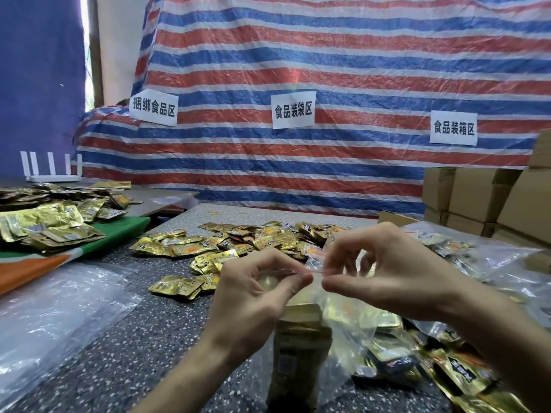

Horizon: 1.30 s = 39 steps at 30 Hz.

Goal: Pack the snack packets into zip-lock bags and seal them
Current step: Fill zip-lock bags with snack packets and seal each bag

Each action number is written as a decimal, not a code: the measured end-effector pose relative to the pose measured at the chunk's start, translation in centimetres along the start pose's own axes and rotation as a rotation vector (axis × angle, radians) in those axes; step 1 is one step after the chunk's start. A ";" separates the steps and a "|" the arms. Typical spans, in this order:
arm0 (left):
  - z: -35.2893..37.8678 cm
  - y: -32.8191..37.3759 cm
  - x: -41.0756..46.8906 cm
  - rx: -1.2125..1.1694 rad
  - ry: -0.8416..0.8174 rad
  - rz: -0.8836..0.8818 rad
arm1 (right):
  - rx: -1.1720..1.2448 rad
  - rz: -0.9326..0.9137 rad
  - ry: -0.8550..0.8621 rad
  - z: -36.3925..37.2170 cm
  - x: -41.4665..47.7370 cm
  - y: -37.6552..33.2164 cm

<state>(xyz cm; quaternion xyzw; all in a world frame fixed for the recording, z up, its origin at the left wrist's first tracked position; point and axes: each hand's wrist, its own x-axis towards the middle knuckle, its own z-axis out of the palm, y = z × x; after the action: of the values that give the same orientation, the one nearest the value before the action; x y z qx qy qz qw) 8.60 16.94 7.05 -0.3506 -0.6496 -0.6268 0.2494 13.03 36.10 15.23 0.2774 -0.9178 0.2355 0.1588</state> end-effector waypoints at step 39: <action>-2.5 -0.7 -0.5 -0.109 0.009 -0.005 | -0.135 -0.006 0.000 1.4 2.7 -3.6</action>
<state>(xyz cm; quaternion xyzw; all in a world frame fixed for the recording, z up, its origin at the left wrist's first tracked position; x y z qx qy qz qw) 8.10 14.46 6.41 -0.3593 -0.6142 -0.6635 0.2311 12.71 31.56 16.40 0.2689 -0.9307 0.1727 0.1777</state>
